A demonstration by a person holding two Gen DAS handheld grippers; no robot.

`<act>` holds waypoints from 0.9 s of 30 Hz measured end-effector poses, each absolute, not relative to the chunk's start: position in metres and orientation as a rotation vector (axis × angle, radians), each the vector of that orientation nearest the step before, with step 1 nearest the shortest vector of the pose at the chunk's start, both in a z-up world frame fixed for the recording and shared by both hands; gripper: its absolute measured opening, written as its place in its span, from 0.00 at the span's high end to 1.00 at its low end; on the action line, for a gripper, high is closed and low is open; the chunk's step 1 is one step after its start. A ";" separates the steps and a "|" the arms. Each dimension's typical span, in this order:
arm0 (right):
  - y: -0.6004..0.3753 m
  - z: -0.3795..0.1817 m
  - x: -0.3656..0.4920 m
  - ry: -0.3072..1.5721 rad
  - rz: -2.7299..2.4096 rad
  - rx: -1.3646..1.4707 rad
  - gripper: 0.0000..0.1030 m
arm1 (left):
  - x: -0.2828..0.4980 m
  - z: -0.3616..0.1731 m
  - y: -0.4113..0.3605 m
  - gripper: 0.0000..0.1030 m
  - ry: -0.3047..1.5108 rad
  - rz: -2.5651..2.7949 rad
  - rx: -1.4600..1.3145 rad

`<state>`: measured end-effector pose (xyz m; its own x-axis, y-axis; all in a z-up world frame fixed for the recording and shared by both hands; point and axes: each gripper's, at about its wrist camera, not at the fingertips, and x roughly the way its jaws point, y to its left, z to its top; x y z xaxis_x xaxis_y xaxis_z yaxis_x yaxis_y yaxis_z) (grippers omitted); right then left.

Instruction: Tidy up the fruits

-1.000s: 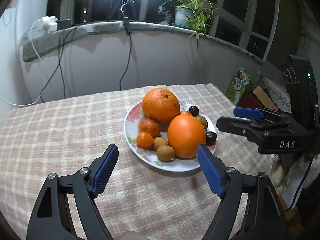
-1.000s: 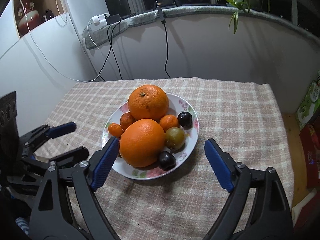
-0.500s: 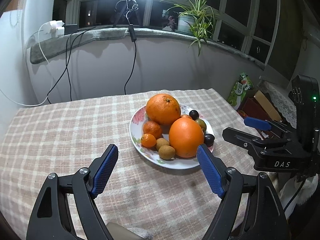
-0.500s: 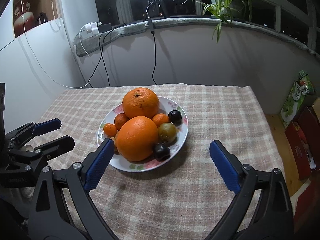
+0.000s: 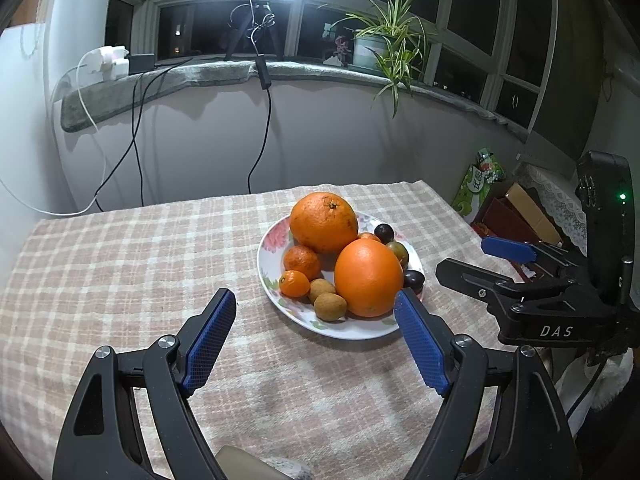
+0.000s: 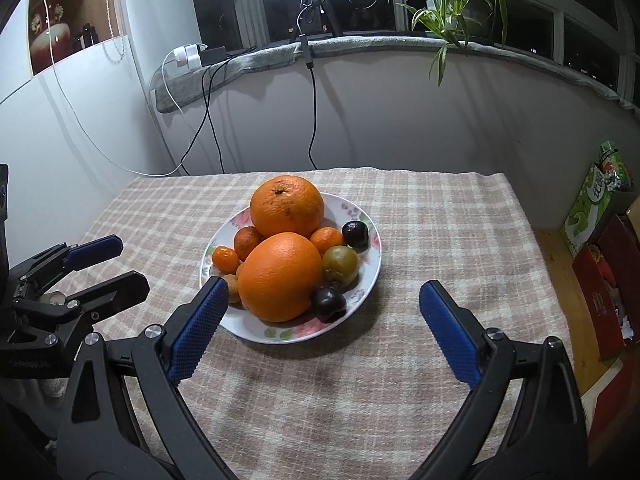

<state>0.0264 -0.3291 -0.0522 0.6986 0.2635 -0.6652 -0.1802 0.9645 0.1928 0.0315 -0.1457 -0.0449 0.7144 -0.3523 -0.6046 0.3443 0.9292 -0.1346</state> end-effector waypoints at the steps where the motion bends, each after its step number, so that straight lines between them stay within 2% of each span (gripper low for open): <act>1: -0.329 -0.052 0.027 0.759 0.248 0.117 0.05 | 0.031 -0.045 -0.146 0.21 0.670 -0.385 -0.013; 27: -0.328 -0.054 0.026 0.762 0.246 0.126 0.05 | 0.030 -0.044 -0.146 0.21 0.665 -0.380 -0.009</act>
<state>0.0260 -0.3276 -0.0536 0.6963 0.2656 -0.6668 -0.1746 0.9638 0.2016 0.0300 -0.1463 -0.0443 0.7207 -0.3467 -0.6003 0.3413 0.9312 -0.1281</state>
